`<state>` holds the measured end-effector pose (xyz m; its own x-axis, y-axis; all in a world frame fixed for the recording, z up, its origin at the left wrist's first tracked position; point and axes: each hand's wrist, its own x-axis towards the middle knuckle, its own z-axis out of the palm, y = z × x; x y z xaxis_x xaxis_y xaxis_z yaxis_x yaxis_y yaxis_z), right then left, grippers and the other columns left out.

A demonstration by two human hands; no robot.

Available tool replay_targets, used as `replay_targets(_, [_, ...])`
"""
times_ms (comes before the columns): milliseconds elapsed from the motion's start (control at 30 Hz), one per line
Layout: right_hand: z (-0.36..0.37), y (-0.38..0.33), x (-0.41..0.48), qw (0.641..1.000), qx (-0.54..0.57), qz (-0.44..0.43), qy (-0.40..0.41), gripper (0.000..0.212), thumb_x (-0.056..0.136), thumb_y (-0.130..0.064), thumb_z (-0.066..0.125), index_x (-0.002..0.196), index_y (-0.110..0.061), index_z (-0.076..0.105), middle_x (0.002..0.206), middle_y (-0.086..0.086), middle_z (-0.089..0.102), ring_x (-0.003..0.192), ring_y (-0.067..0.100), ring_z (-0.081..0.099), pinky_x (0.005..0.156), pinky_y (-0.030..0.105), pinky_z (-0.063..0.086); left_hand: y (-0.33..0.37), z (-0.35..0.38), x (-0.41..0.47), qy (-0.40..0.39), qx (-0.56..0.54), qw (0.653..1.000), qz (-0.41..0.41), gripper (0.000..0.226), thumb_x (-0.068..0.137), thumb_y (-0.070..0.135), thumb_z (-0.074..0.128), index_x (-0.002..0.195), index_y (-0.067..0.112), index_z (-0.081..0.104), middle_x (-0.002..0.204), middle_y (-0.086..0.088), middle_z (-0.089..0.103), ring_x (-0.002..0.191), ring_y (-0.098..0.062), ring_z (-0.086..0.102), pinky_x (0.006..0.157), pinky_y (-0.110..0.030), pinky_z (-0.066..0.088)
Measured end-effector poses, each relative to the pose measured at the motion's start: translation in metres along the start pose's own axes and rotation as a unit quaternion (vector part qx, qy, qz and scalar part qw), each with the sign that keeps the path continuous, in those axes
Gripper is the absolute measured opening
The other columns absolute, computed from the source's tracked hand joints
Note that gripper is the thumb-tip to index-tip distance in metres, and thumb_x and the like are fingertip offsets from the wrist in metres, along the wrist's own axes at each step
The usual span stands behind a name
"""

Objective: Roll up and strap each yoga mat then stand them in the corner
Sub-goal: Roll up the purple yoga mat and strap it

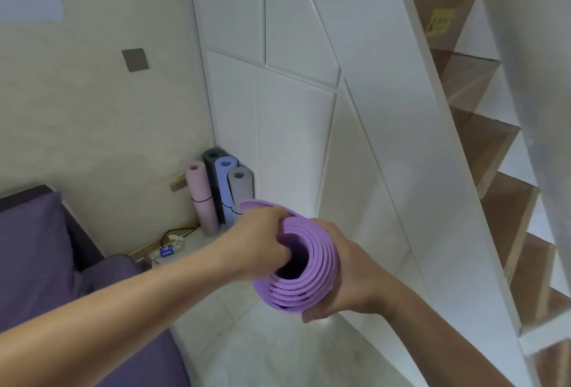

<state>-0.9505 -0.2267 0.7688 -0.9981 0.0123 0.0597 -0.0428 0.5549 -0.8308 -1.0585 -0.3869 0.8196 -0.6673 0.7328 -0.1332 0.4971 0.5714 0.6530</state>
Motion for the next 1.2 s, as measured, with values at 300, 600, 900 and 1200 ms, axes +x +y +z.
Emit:
replay_targets(300, [0.05, 0.059, -0.05, 0.992, -0.089, 0.084, -0.006, 0.111, 0.042, -0.048, 0.094, 0.135, -0.049, 0.033, 0.127, -0.033, 0.048, 0.111, -0.008, 0.053, 0.091, 0.016, 0.046, -0.038, 0.076, 0.022, -0.133, 0.218, 0.967, -0.016, 0.078, 0.074, 0.036, 0.066, 0.146, 0.024, 0.04, 0.141, -0.003, 0.054, 0.126, -0.026, 0.052, 0.108, -0.043, 0.042])
replay_targets(600, [0.108, 0.178, -0.172, 0.937, 0.128, 0.319, 0.064, 0.083, 0.059, -0.016, 0.093, 0.122, -0.036, 0.042, 0.12, -0.015, 0.054, 0.108, 0.004, 0.054, 0.091, 0.02, 0.051, -0.06, 0.282, 0.045, -0.287, 0.214, 0.932, 0.05, 0.018, 0.087, 0.015, 0.055, 0.103, 0.008, 0.06, 0.098, -0.009, 0.065, 0.087, -0.026, 0.059, 0.071, -0.032, 0.045])
replay_targets(900, [0.2, 0.264, -0.33, 0.668, 0.289, 0.562, 0.392, 0.032, 0.098, -0.043, 0.047, 0.123, -0.026, 0.056, 0.127, 0.002, 0.061, 0.118, 0.024, 0.056, 0.106, 0.047, 0.043, -0.029, 0.498, -0.025, -0.387, 0.241, 0.88, 0.129, 0.002, 0.086, 0.012, 0.053, 0.085, 0.012, 0.052, 0.082, -0.006, 0.059, 0.075, -0.028, 0.056, 0.065, -0.031, 0.044])
replay_targets(1200, [0.233, 0.351, -0.487, 0.501, 0.164, 0.725, 0.443, 0.054, 0.101, -0.049, 0.019, 0.121, -0.018, 0.057, 0.117, 0.007, 0.061, 0.096, 0.025, 0.046, 0.083, 0.037, 0.033, 0.005, 0.687, -0.119, -0.445, 0.236, 0.848, 0.162, 0.021, 0.084, 0.015, 0.053, 0.066, 0.017, 0.043, 0.064, 0.002, 0.048, 0.072, -0.026, 0.054, 0.062, -0.029, 0.04])
